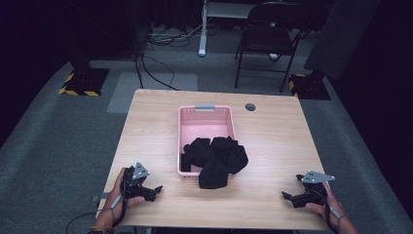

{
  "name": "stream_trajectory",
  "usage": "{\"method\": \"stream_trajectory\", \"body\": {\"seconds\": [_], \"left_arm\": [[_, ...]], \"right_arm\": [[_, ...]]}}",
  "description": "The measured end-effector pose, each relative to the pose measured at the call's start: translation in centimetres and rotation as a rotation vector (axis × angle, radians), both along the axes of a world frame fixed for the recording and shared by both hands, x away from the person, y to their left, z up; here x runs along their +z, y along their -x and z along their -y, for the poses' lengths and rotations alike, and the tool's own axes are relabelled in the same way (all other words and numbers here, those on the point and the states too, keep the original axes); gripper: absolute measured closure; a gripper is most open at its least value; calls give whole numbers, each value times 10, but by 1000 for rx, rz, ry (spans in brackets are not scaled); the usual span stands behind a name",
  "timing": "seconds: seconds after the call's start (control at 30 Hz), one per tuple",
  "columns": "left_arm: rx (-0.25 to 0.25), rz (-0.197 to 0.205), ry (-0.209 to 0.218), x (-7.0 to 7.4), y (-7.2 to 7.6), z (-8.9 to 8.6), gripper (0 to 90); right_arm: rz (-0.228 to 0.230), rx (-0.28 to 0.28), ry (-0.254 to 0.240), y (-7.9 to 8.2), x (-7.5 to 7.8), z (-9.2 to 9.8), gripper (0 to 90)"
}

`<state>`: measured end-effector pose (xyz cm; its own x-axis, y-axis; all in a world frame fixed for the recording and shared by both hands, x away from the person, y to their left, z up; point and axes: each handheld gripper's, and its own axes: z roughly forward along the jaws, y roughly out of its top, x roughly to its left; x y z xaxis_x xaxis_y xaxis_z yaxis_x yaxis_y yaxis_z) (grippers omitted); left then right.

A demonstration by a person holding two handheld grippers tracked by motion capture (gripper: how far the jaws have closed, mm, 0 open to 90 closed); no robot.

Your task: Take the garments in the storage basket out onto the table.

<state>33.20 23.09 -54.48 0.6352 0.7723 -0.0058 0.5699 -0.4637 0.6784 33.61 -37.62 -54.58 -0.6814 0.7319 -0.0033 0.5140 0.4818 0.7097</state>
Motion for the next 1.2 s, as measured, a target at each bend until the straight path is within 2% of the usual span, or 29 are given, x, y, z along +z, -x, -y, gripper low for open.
{"method": "stream_trajectory", "body": {"seconds": [0.67,1.03,1.2], "left_arm": [[0,0,0,0,0,0,0],[0,0,0,0,0,0,0],[0,0,0,0,0,0,0]], "right_arm": [[-5,-6,5,1,1,0,1],[-21,-13,31,2,4,0,7],[-8,-20,54,3,6,-1,19]]}}
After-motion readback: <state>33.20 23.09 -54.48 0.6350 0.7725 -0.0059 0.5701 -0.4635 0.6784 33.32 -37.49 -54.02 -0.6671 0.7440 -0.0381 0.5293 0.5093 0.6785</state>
